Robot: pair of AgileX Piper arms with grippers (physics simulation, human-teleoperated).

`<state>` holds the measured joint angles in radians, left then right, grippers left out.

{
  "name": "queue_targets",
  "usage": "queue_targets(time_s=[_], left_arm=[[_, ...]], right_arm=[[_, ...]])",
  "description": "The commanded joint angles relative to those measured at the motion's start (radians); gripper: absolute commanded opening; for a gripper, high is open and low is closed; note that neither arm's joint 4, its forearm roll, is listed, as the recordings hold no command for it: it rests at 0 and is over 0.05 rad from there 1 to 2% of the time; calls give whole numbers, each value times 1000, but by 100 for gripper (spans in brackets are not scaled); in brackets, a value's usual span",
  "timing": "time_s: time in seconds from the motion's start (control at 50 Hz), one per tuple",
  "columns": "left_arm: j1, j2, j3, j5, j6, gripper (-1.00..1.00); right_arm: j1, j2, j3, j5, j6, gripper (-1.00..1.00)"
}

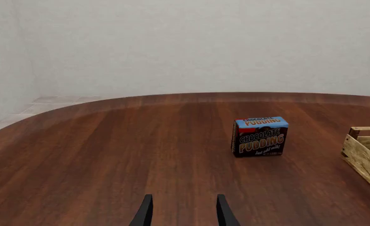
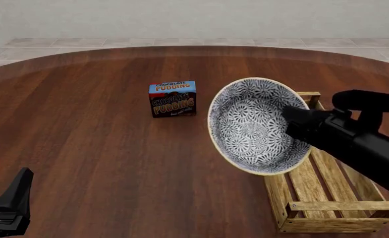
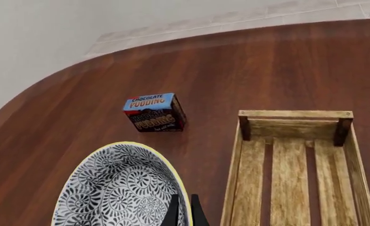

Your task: Pick up the bowl on the left and put it in the tray.

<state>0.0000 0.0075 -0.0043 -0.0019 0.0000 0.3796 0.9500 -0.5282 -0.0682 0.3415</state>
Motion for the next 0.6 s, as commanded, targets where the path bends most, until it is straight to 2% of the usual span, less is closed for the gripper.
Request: queue_targets(time_s=[0.02,0.42,0.5,0.6], left_arm=[[0,0,0,0,0,100],[0,0,0,0,0,100],[0,0,0,0,0,100],[0,0,0,0,0,100]], right_arm=[[-21,4,9,-21,24,-100],[-62,14,44,-55,44,-100],[-100,12,41,-52,40,-100],[-136,3,46,-54,66,-100]])
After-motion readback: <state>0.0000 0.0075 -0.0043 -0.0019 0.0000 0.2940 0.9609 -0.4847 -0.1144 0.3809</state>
